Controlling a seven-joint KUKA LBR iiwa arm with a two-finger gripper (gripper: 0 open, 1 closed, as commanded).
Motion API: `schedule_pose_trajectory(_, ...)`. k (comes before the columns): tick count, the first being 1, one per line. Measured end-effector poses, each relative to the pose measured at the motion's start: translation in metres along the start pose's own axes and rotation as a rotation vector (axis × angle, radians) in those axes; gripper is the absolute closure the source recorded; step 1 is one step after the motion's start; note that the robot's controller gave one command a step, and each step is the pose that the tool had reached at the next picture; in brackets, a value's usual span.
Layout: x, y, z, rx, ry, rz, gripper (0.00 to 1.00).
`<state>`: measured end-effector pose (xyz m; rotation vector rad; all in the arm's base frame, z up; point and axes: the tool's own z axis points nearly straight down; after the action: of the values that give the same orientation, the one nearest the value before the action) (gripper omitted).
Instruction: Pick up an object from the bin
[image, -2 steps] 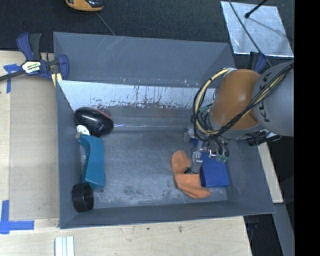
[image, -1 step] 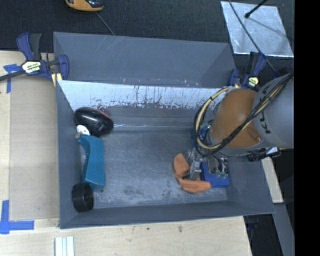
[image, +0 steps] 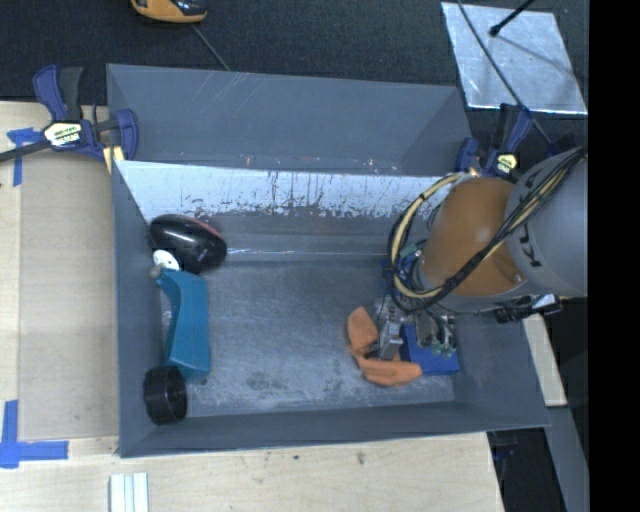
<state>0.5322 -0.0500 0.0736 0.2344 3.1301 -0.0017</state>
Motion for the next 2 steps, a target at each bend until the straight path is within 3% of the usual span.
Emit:
schedule_pose_trajectory(1,-0.0159,0.0309,-0.1131,-0.002,0.0,-0.038,1.0)
schedule_pose_trajectory(2,-0.0158,0.0309,-0.1131,-0.001,0.0,-0.039,1.0)
